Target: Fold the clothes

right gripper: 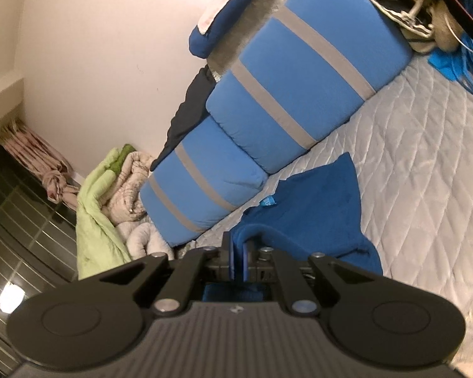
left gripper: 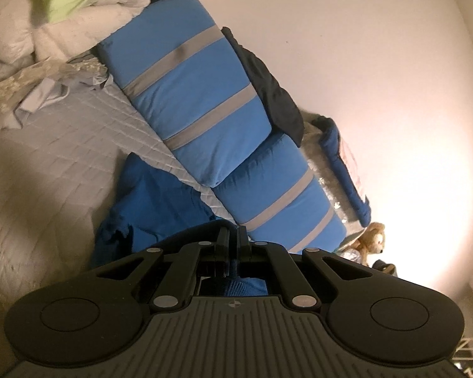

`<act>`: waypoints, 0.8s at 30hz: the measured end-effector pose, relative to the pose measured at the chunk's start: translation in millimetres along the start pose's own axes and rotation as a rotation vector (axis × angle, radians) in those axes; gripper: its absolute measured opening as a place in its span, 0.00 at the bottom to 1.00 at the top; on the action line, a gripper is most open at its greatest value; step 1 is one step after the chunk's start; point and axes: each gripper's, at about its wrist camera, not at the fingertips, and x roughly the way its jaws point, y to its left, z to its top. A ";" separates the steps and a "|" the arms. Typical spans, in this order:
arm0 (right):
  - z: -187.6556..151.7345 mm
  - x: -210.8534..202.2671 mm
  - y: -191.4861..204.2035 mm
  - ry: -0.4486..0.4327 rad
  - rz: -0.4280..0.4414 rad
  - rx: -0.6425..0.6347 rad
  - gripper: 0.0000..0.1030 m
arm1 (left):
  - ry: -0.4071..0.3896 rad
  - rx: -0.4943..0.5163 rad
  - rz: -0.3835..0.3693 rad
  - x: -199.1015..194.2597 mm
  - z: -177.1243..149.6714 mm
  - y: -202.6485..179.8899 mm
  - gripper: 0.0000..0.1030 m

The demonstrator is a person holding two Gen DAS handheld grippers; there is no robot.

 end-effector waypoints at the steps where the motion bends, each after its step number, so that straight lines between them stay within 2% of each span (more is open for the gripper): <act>1: 2.4 4.3 -0.7 0.001 -0.006 -0.006 0.06 | 0.003 0.006 0.000 3.7 1.2 -0.6 0.04; 15: 29.3 54.1 -27.5 0.005 -0.028 0.024 0.07 | 0.024 0.069 0.034 46.4 24.8 -4.3 0.04; 24: 42.0 84.6 -41.5 0.006 -0.047 0.039 0.07 | 0.050 0.063 0.054 79.7 42.6 4.9 0.04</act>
